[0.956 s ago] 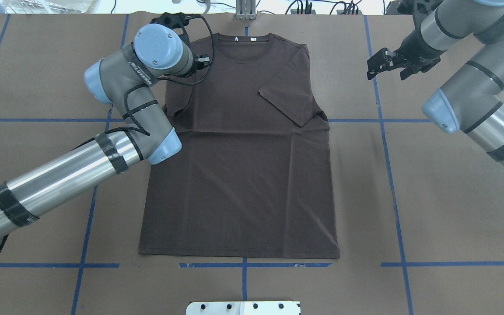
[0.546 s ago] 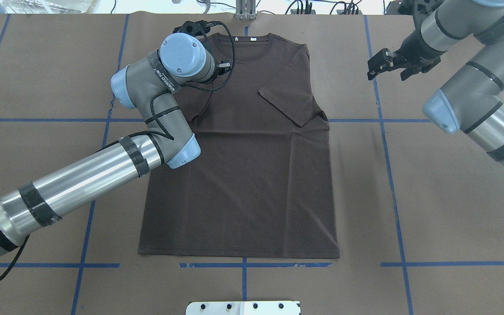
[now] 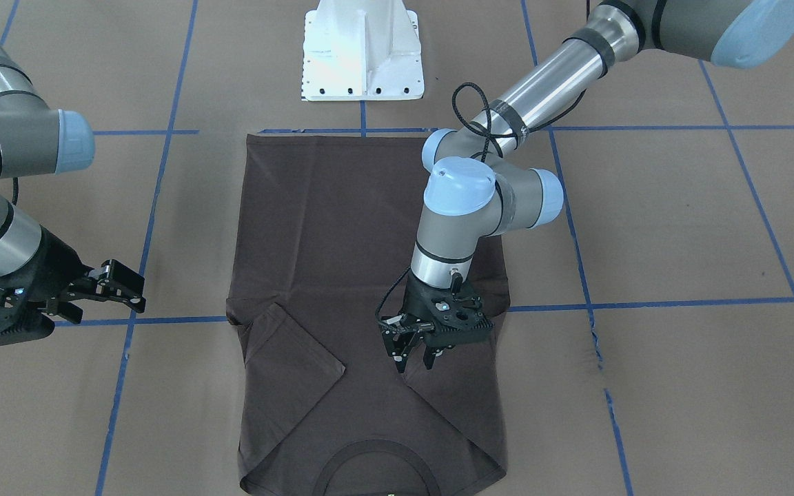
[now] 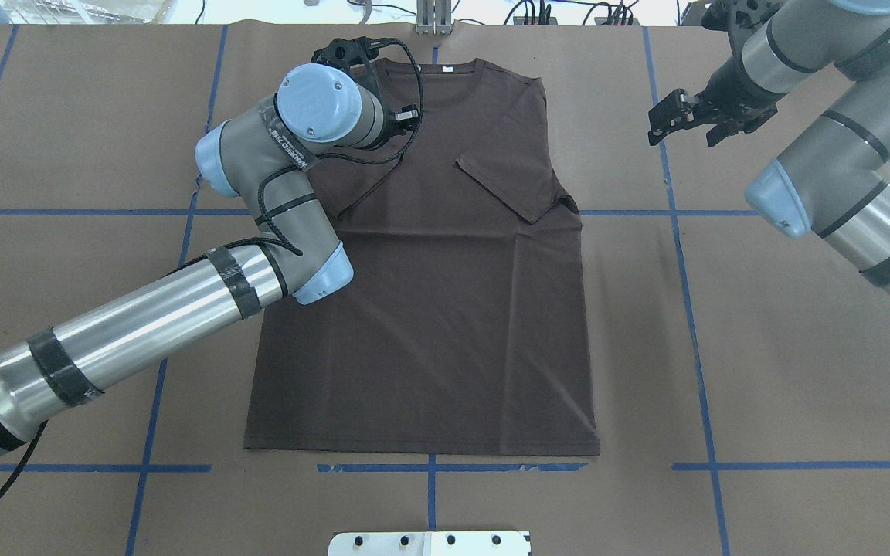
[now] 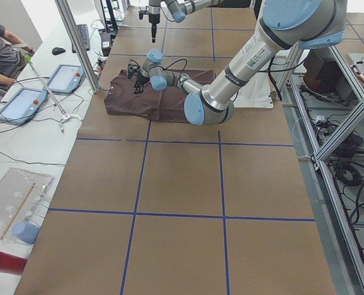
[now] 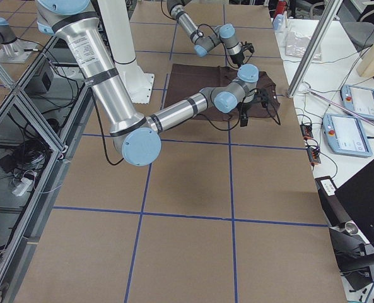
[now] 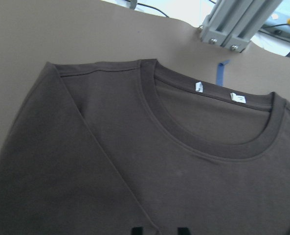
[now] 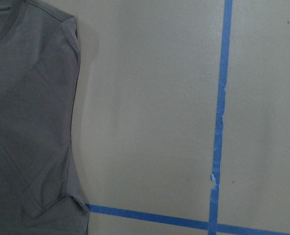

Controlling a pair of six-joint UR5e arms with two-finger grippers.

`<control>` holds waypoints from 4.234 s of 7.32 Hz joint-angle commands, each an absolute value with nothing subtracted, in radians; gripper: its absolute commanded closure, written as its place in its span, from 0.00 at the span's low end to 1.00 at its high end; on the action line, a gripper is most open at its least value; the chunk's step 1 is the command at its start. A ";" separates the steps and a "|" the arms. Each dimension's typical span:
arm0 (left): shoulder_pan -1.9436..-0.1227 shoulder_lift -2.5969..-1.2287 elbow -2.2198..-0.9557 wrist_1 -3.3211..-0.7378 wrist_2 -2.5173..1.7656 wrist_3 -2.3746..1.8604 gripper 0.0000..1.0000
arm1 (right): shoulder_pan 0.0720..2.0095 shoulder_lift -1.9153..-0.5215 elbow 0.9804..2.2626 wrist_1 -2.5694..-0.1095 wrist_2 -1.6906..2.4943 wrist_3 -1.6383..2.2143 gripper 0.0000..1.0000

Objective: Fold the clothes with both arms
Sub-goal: 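Grasp the sleeve nearest the left gripper and fold it inward across the shirt, then move both grippers to the hem corners nearest the robot and grasp them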

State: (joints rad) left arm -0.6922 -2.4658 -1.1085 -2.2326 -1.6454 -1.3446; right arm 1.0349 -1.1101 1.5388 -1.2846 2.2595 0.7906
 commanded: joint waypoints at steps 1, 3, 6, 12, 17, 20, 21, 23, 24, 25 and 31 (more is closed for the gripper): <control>-0.704 -2.270 -1.396 -2.148 -1.809 -1.251 0.00 | 0.978 -1.210 1.648 -1.281 2.267 0.918 0.00; -0.712 -2.133 -1.657 -1.940 -1.833 -1.137 0.00 | 0.793 -1.390 1.864 -1.276 2.092 1.093 0.00; -0.715 -1.964 -1.917 -1.865 -1.836 -1.100 0.00 | 0.429 -1.447 2.038 -1.273 1.791 1.467 0.00; -0.715 -1.962 -1.899 -1.865 -1.839 -1.089 0.00 | 0.207 -1.445 2.016 -1.287 1.615 1.615 0.00; -0.713 -1.962 -1.893 -1.867 -1.839 -1.086 0.00 | 0.202 -1.430 2.023 -1.365 1.643 1.614 0.27; -0.713 -1.962 -1.891 -1.867 -1.839 -1.086 0.00 | 0.201 -1.427 2.019 -1.365 1.678 1.612 0.52; -0.713 -1.962 -1.893 -1.867 -1.839 -1.085 0.00 | 0.201 -1.427 2.019 -1.364 1.681 1.612 0.68; -0.713 -1.963 -1.893 -1.867 -1.838 -1.085 0.00 | 0.201 -1.428 2.020 -1.364 1.689 1.609 1.00; -0.712 -1.963 -1.891 -1.867 -1.838 -1.085 0.00 | 0.202 -1.428 2.022 -1.362 1.689 1.608 1.00; -0.712 -1.963 -1.891 -1.867 -1.838 -1.086 0.00 | 0.210 -1.430 2.029 -1.359 1.689 1.608 1.00; -0.543 -1.734 -2.059 -1.876 -1.822 -1.398 0.00 | 0.250 -1.433 2.134 -1.353 1.690 1.600 1.00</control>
State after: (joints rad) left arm -0.6058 -1.8179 -1.9737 -1.8755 -1.8257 -1.3119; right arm 0.2467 -1.4337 2.1247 -1.3551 1.6899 1.6018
